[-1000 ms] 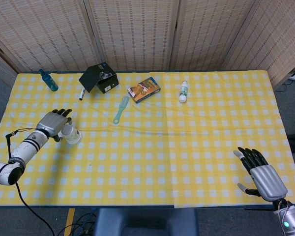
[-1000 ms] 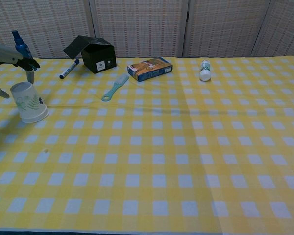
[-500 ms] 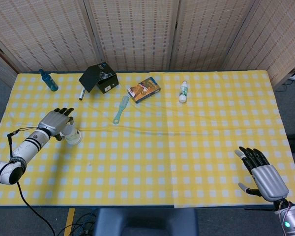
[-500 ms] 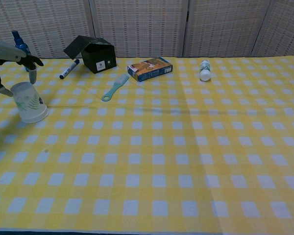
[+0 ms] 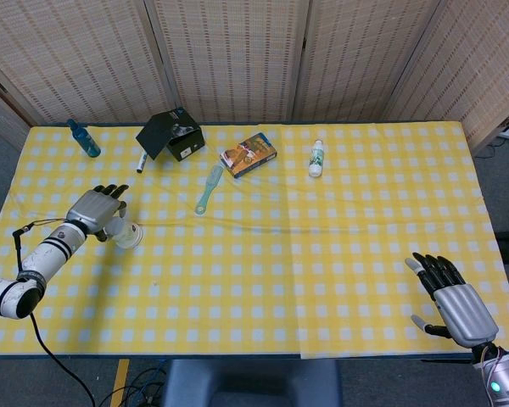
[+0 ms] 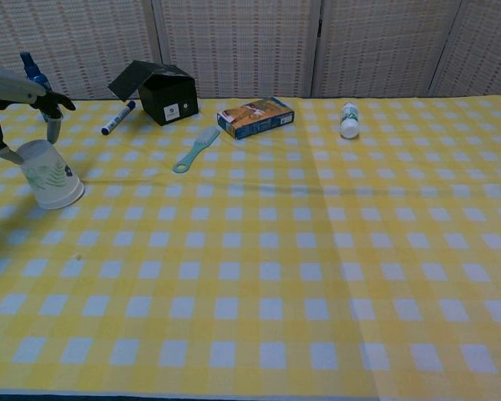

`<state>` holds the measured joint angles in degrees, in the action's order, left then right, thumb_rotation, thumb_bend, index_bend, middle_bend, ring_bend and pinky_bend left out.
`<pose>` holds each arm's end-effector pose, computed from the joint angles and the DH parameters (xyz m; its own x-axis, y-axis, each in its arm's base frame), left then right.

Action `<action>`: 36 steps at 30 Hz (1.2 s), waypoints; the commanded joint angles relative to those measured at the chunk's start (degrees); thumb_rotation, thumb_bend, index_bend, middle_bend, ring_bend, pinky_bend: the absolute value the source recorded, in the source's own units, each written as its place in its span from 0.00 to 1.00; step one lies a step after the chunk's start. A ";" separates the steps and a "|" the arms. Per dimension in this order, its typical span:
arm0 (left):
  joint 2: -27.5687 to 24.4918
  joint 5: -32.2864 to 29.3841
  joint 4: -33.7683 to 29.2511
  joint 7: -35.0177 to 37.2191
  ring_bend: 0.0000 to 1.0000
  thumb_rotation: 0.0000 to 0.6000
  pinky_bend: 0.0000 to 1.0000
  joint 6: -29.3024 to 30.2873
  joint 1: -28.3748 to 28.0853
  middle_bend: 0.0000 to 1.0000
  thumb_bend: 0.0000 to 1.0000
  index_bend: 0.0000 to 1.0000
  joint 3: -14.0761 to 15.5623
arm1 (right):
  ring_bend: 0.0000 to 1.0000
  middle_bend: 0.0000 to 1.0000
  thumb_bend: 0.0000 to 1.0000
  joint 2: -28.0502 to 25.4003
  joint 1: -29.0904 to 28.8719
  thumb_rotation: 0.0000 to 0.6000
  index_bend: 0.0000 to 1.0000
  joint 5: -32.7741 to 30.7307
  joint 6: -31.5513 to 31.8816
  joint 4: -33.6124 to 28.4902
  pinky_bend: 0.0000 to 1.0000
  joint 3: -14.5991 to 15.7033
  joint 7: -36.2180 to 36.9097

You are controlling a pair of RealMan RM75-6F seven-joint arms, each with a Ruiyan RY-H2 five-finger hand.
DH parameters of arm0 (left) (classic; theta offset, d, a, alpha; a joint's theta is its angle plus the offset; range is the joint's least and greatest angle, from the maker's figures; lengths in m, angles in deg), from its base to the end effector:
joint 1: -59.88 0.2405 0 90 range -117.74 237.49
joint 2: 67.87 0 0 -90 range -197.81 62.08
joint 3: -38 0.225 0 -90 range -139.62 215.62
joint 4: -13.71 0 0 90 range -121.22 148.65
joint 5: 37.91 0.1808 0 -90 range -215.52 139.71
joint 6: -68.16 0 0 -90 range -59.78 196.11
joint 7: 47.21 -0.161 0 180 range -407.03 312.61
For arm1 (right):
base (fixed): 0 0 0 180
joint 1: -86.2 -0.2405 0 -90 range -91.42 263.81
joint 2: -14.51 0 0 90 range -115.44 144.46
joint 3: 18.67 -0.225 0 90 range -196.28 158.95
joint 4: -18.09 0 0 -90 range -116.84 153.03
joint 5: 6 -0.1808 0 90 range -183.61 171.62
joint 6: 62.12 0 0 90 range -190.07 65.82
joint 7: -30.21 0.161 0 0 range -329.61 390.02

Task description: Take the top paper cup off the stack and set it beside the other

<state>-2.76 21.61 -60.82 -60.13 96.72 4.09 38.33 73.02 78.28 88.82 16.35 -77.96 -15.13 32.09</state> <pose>-0.1955 0.4024 0.1146 0.7714 0.3846 0.5070 0.6304 -0.3525 -0.6916 -0.2538 -0.1806 0.1521 0.4311 -0.2040 0.8790 -0.8978 -0.1944 0.3952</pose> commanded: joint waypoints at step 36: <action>-22.05 -10.28 -22.80 -13.57 0.00 1.00 0.15 11.55 1.89 0.00 0.29 0.46 1.97 | 0.00 0.00 0.21 0.89 2.29 1.00 0.00 5.25 4.97 -0.82 0.00 1.47 -2.72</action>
<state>-25.45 11.01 -84.99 -74.39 108.91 5.49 40.36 73.78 80.53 94.21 21.34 -78.70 -13.57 29.54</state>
